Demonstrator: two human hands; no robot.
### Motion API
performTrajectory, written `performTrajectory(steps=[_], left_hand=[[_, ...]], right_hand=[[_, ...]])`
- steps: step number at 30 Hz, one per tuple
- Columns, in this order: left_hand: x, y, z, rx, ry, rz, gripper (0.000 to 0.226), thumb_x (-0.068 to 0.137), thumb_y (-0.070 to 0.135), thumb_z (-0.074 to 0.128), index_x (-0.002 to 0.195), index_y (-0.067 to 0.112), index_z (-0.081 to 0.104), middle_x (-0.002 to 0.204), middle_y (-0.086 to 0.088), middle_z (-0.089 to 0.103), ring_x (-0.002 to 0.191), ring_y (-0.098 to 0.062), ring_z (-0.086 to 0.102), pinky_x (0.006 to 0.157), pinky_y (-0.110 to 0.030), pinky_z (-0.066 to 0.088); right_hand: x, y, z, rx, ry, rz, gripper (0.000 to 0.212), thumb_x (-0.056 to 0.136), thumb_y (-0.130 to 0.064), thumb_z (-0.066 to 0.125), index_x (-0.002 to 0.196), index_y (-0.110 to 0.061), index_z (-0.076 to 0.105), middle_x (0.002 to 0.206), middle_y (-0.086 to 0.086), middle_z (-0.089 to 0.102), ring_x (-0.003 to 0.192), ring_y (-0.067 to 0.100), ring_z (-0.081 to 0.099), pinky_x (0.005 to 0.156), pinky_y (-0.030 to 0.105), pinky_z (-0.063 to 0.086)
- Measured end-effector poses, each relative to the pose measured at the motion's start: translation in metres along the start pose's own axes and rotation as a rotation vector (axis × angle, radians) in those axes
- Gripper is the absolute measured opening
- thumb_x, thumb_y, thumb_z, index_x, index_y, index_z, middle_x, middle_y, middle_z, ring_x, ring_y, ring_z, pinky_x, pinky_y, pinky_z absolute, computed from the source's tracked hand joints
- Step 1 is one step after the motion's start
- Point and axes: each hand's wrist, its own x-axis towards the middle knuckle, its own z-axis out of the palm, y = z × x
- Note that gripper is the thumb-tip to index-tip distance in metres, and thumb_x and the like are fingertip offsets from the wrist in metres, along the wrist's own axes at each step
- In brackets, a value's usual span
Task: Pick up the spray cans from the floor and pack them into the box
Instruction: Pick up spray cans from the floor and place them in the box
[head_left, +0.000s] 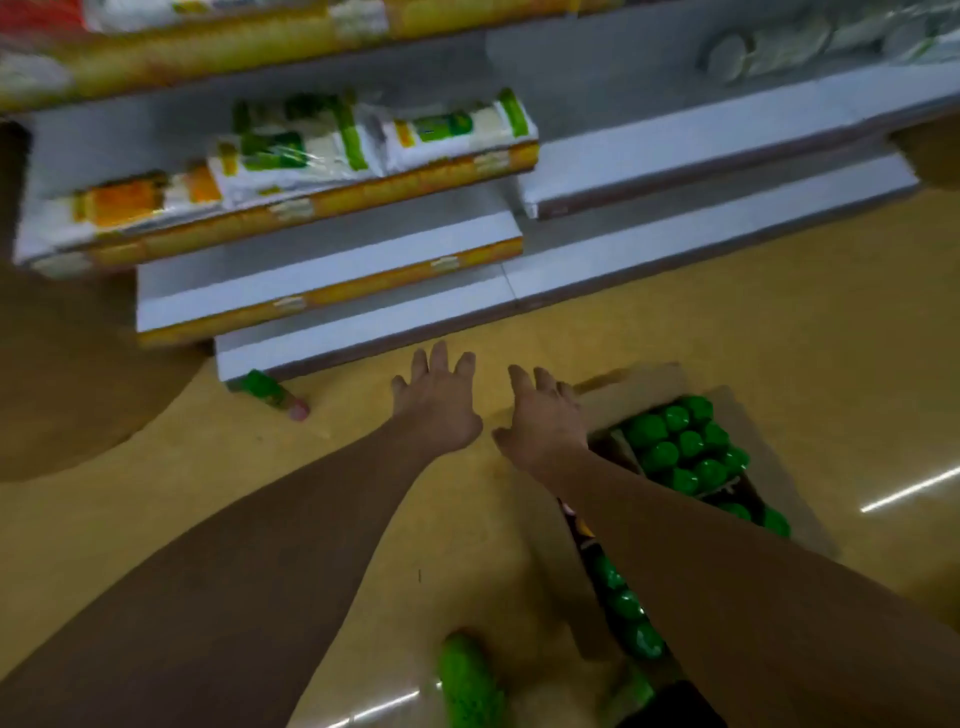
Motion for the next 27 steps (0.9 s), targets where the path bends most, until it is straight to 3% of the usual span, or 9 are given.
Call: performTrajectory(steps=[8,14,24,27], left_hand=[[-0.054,-0.172,0.001,-0.165,0.072,-0.375,0.081,0.083,0.033,0.065,0.151,0.023,0.024,0.16,-0.011,0.015,0.146,-0.037,0.017,0.11,-0.055,0.032],[-0.059,-0.256,0.018,-0.438,0.209,-0.662,0.075,0.085,0.028,0.065,0.15,0.021,0.029,0.154,-0.013,0.029,0.139,-0.035,0.029,0.105,-0.048,0.038],[0.05,-0.401,0.082,-0.553,0.225,-0.86,0.078,0.087,0.031,0.064,0.153,0.022,0.024,0.16,-0.014,0.021,0.144,-0.036,0.023,0.108,-0.051,0.036],[0.091,-0.438,0.111,-0.573,0.245,-0.881,0.077,0.087,0.03,0.064,0.152,0.022,0.024,0.158,-0.014,0.023,0.142,-0.036,0.025,0.107,-0.05,0.036]], right_hand=[[0.014,-0.158,0.057,-0.104,-0.105,-0.232,0.081,0.088,-0.036,0.067,0.154,-0.024,0.021,0.156,0.009,0.027,0.137,0.034,0.032,0.103,0.044,0.038],[0.055,-0.236,0.103,-0.197,-0.194,-0.375,0.08,0.087,-0.036,0.068,0.152,-0.024,0.024,0.152,0.009,0.031,0.133,0.034,0.035,0.1,0.043,0.039],[0.219,-0.348,0.219,-0.387,-0.332,-0.554,0.081,0.086,-0.036,0.069,0.152,-0.026,0.024,0.15,0.008,0.033,0.135,0.033,0.035,0.101,0.045,0.04],[0.273,-0.375,0.261,-0.423,-0.332,-0.606,0.074,0.086,-0.035,0.07,0.148,-0.026,0.031,0.146,0.007,0.038,0.133,0.032,0.037,0.099,0.044,0.04]])
